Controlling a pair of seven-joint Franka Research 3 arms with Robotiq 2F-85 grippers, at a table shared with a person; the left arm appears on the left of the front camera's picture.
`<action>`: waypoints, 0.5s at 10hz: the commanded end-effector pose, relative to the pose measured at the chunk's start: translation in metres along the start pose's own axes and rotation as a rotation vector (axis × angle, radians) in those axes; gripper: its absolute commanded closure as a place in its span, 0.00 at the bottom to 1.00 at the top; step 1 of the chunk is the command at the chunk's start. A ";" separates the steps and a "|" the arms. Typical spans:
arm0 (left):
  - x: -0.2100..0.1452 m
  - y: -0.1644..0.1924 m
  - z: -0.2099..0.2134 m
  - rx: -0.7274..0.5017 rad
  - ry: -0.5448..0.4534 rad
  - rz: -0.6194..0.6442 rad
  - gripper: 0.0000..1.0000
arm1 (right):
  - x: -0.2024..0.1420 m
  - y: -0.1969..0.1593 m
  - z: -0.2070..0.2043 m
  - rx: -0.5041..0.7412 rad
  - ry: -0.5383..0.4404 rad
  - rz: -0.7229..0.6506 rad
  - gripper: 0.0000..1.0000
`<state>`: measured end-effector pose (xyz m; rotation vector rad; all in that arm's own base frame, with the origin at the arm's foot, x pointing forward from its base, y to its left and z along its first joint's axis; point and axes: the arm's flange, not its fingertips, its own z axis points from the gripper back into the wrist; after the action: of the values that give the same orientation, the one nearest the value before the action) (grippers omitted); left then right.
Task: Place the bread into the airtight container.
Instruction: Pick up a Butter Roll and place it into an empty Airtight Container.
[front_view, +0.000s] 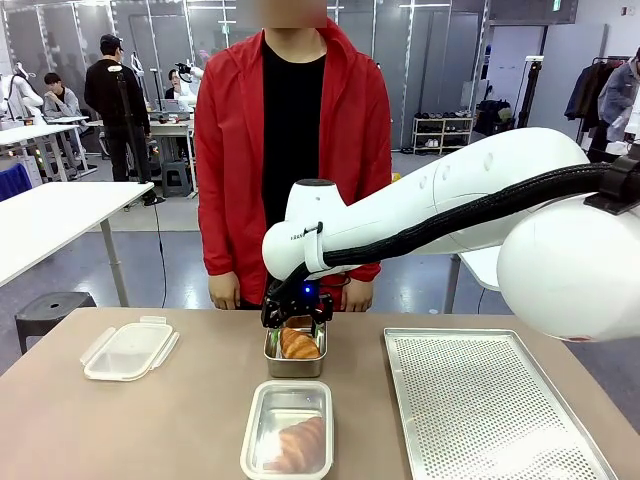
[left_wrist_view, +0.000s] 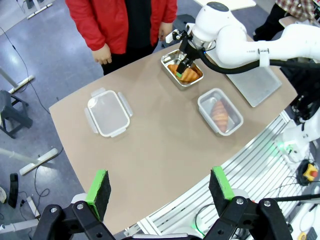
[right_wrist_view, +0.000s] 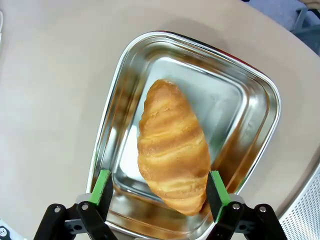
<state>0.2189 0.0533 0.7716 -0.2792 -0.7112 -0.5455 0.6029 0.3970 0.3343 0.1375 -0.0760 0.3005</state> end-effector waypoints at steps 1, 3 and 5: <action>0.001 0.000 0.002 0.002 0.007 -0.016 0.00 | 0.001 0.001 0.000 0.003 -0.002 -0.001 0.07; 0.001 0.000 0.002 0.002 0.007 -0.016 0.00 | 0.001 0.001 0.000 0.003 -0.002 -0.001 0.07; 0.001 0.000 0.002 0.002 0.007 -0.016 0.00 | 0.000 0.000 0.000 0.000 0.000 0.000 0.07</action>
<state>0.2189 0.0533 0.7716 -0.2792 -0.7112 -0.5455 0.6029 0.3970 0.3343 0.1375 -0.0759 0.3005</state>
